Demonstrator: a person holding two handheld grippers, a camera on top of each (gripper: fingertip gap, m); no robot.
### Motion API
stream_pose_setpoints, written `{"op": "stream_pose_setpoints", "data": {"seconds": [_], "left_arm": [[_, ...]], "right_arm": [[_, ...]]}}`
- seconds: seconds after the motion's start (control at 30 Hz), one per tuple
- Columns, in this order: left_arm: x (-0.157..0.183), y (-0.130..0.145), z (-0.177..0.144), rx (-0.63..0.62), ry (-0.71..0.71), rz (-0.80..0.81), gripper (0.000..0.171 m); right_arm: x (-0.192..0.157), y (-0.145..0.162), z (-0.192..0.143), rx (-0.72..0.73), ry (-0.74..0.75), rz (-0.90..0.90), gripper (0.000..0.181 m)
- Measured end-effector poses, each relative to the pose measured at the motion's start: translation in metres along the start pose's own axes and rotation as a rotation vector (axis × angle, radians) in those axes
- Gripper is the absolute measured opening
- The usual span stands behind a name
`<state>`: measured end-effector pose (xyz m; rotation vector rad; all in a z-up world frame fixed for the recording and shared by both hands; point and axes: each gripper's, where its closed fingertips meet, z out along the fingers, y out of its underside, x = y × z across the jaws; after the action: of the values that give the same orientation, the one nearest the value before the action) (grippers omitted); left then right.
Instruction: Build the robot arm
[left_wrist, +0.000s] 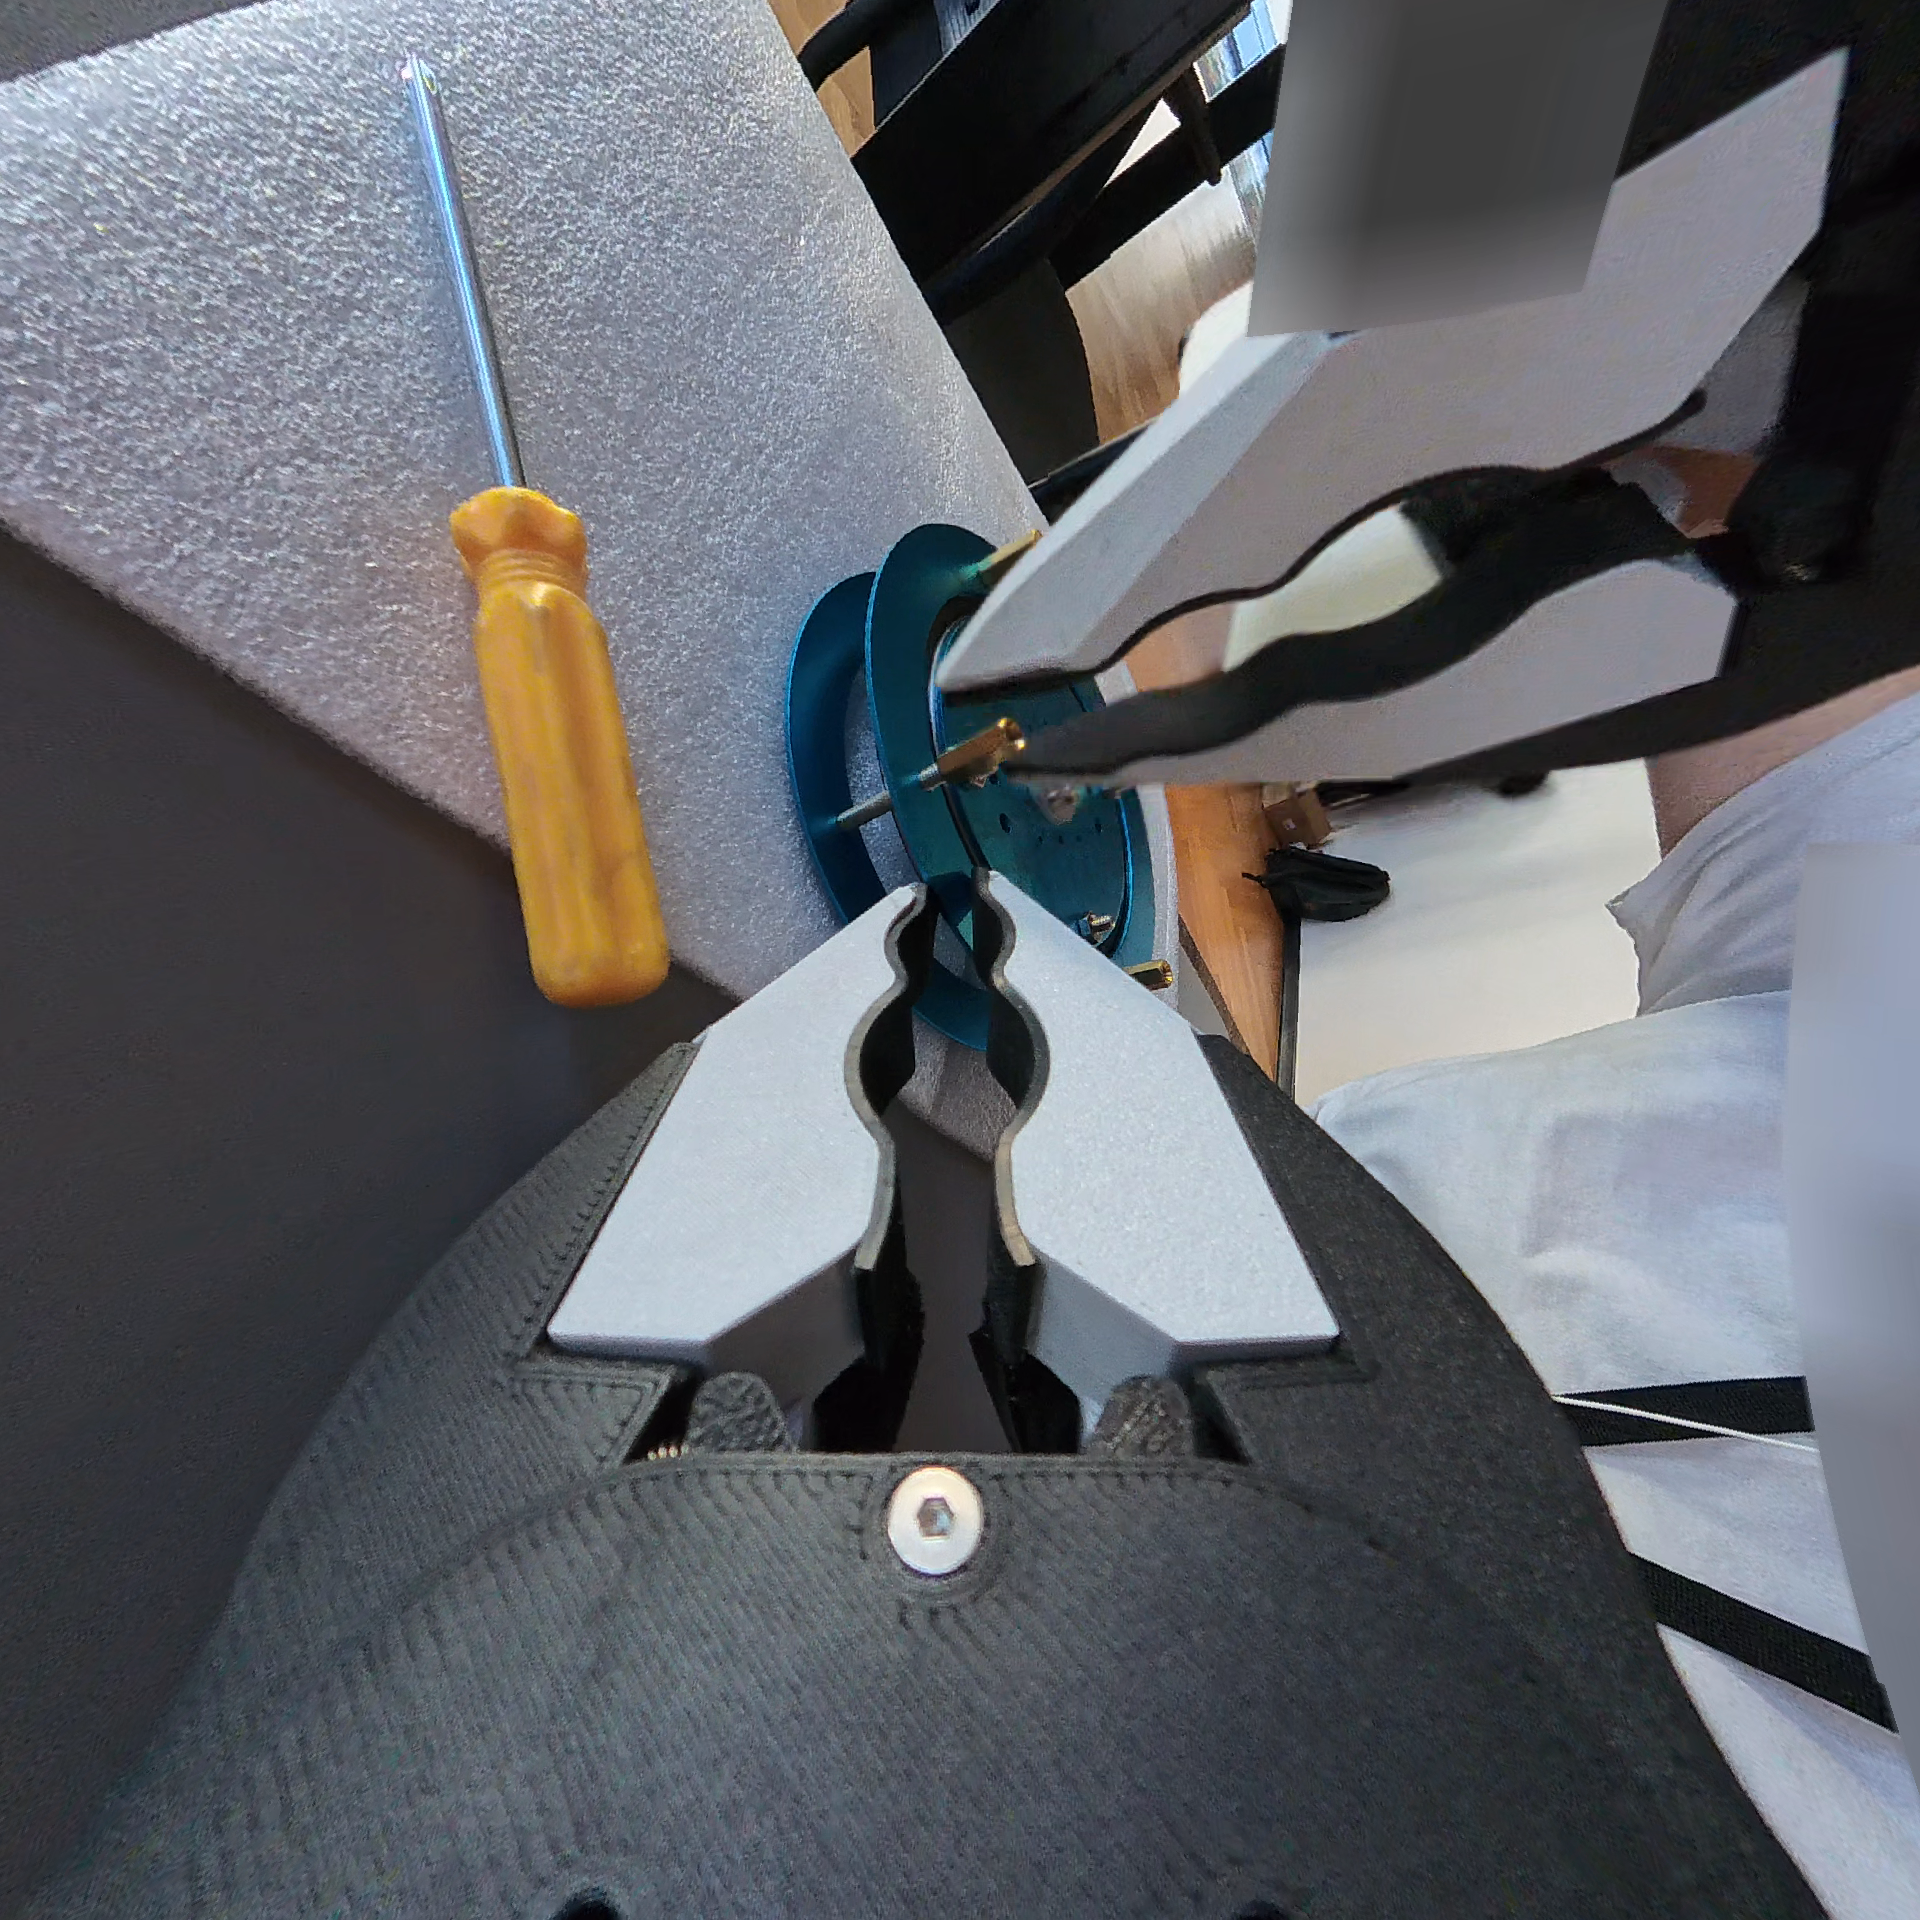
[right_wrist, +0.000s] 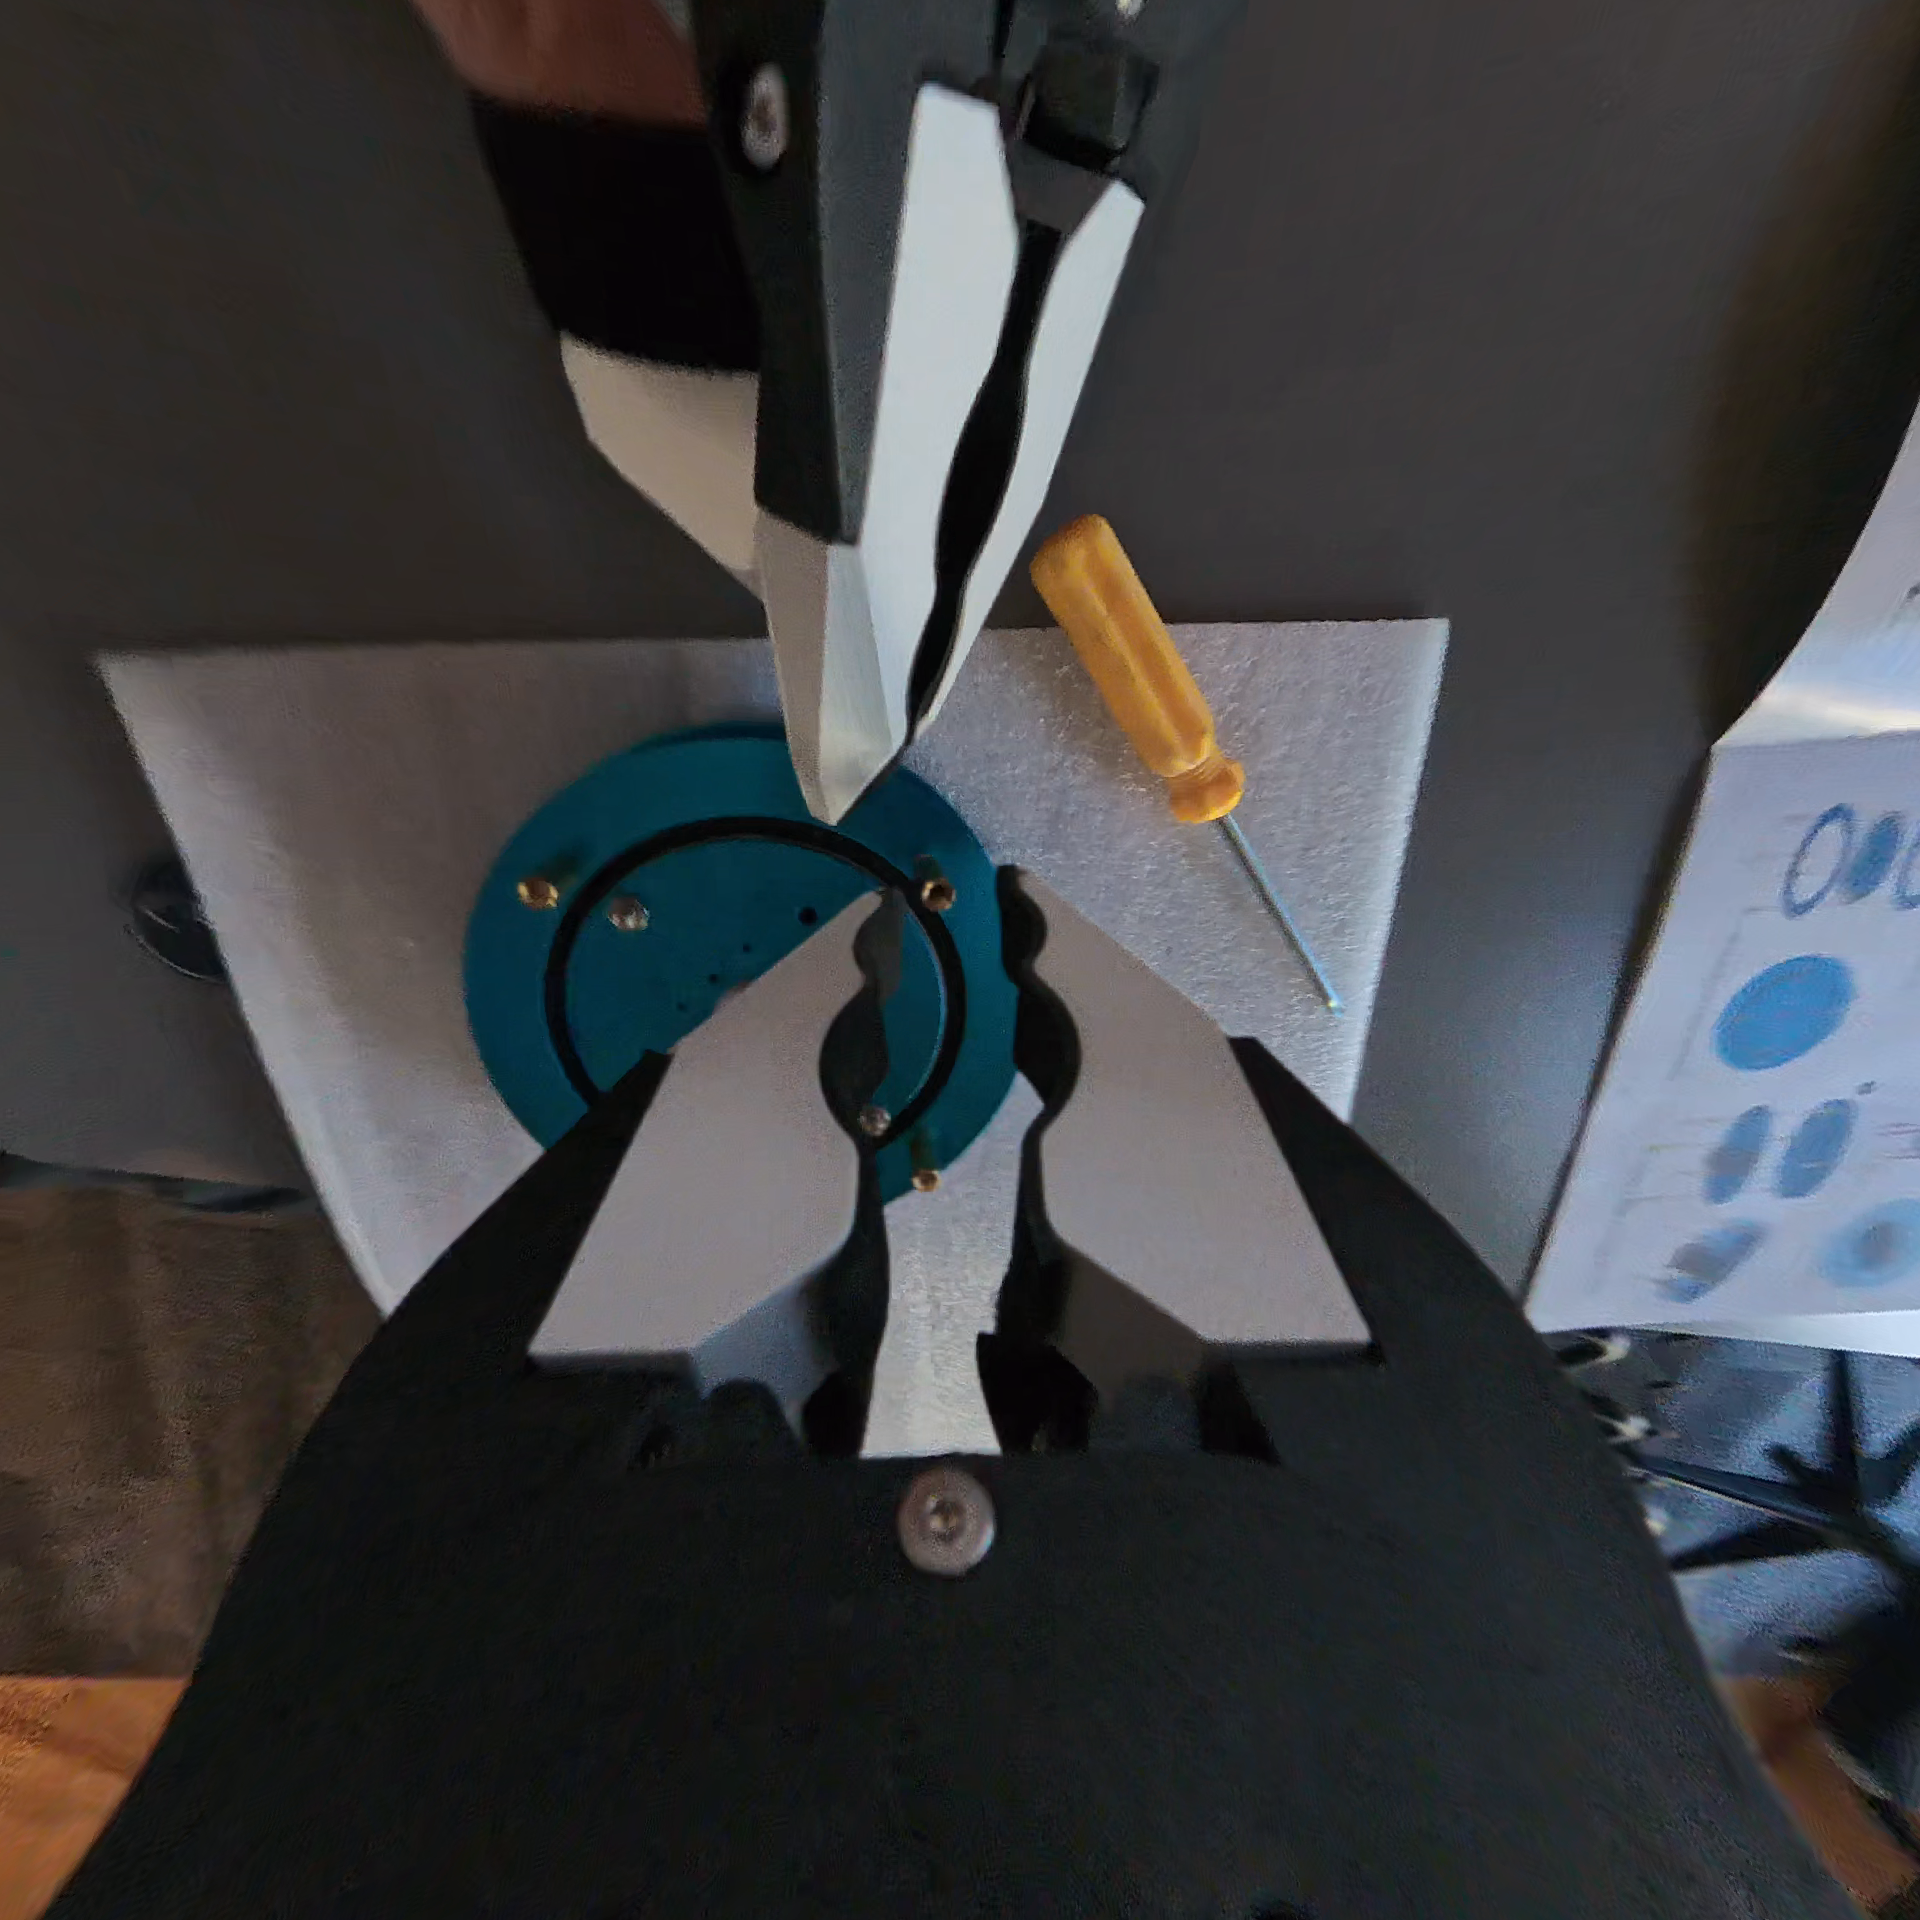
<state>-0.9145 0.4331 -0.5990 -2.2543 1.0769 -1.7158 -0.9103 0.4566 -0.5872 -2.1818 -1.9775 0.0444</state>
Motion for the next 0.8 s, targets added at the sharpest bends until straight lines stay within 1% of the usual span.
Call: {"op": "stream_pose_setpoints", "data": {"seconds": [0.07, 0.17, 0.2, 0.23, 0.3, 0.33, 0.37, 0.43, 0.47, 0.53, 0.6, 0.63, 0.67, 0.8], "left_arm": [[-0.0004, 0.0000, -0.0004, 0.002, -0.003, 0.000, 0.005], [-0.0002, 0.0006, -0.0006, -0.001, 0.000, -0.003, 0.005], [-0.0006, 0.0003, -0.0006, 0.001, -0.002, -0.001, 0.005], [-0.0009, -0.0001, -0.0004, 0.002, -0.007, 0.001, 0.005], [-0.0001, -0.0006, 0.0000, 0.001, -0.005, 0.005, 0.005], [0.0003, -0.0004, 0.0002, -0.002, -0.003, 0.006, 0.005], [0.0002, -0.0005, 0.0003, -0.001, -0.004, 0.006, 0.005], [0.0003, -0.0003, 0.0002, -0.001, -0.002, 0.003, 0.005], [0.0000, -0.0002, 0.0001, -0.001, -0.002, 0.001, 0.005], [-0.0003, -0.0002, -0.0001, 0.001, 0.000, -0.005, 0.005], [-0.0010, -0.0003, -0.0003, 0.004, 0.005, -0.015, 0.005], [-0.0011, -0.0003, -0.0004, 0.005, 0.009, -0.023, 0.005], [-0.0012, -0.0002, -0.0004, 0.006, 0.014, -0.030, 0.005], [-0.0016, -0.0002, -0.0004, 0.006, 0.015, -0.032, 0.005]], "right_arm": [[-0.0034, 0.0016, 0.0033, -0.014, -0.024, -0.022, 0.005], [-0.0051, 0.0004, 0.0046, -0.009, -0.050, 0.040, 0.004], [-0.0036, 0.0012, 0.0048, -0.012, -0.044, 0.091, 0.004], [-0.0026, 0.0022, 0.0050, -0.017, -0.048, 0.202, 0.005], [-0.0051, 0.0043, 0.0044, -0.020, -0.074, 0.511, 0.005], [-0.0059, 0.0042, 0.0042, -0.005, -0.075, 0.590, 0.005], [-0.0055, 0.0045, 0.0044, 0.000, -0.062, 0.594, 0.005], [-0.0054, 0.0038, 0.0037, -0.009, -0.040, 0.536, 0.005], [-0.0059, 0.0009, 0.0032, -0.006, -0.044, 0.466, 0.010], [-0.0077, -0.0044, 0.0024, 0.005, -0.052, 0.270, 0.014], [0.0010, -0.0024, 0.0018, -0.001, 0.018, 0.089, 0.018], [0.0021, -0.0032, 0.0013, 0.007, 0.031, 0.028, 0.012], [-0.0022, -0.0034, 0.0018, 0.008, 0.006, -0.011, 0.006], [-0.0021, -0.0027, 0.0033, -0.012, 0.004, -0.033, 0.006]]}}
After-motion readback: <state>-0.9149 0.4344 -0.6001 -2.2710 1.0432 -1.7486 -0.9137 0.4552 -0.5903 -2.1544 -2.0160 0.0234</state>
